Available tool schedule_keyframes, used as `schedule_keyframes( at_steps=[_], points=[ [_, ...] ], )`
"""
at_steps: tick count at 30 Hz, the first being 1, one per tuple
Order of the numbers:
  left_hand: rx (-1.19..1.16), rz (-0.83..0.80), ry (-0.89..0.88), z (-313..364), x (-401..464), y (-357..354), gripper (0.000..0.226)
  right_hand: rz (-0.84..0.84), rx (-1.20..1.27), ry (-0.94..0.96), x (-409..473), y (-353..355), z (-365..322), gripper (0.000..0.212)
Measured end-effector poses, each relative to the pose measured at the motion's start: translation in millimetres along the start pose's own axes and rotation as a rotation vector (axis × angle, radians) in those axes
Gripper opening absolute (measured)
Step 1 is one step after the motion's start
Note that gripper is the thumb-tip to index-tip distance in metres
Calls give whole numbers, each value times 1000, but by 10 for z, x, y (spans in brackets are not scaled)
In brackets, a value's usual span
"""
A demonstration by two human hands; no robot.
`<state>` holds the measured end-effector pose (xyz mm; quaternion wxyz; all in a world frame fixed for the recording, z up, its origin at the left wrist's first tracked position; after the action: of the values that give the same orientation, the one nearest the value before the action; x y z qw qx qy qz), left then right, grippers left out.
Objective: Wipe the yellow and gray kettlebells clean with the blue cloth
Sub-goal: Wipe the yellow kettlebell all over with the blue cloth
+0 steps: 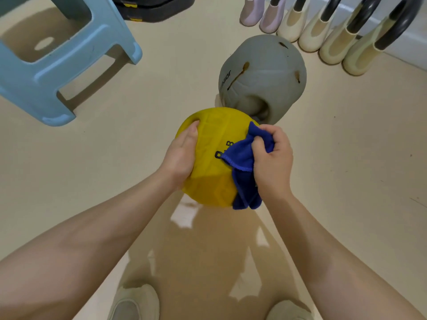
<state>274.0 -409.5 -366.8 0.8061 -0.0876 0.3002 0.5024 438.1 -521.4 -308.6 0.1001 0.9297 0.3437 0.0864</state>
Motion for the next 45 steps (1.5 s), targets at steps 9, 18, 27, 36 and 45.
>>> schedule_keyframes(
  at_steps=[9, 18, 27, 36, 45],
  points=[
    [132, -4, -116, 271, 44, -228, 46, 43, -9, -158, -45, 230, 177, 17],
    [188, -96, -142, 87, -82, -21, 45, -144, -406, 47, 206, 145, 47, 23],
    [281, -285, -213, -70, -148, 55, 48, -328, -502, 229, 236, -44, -94, 24],
    [549, -402, -593, 39, -405, -328, 58, -487, -522, 402, -148, -211, -406, 24],
    [1044, -313, -672, 338, -349, -873, 57, -213, -759, 98, 268, 593, 171, 25]
  ],
)
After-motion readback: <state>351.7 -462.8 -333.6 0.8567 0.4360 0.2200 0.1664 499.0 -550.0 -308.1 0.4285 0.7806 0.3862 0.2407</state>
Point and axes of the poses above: each hand's wrist, its own x-axis towards the middle knuckle, its own y-axis out of the back of the hand, z = x × y, the point moved 9 cm from there along x, towards the middle knuckle, and after that the axes turned 9 degrees about y, right-handed, at the moved point
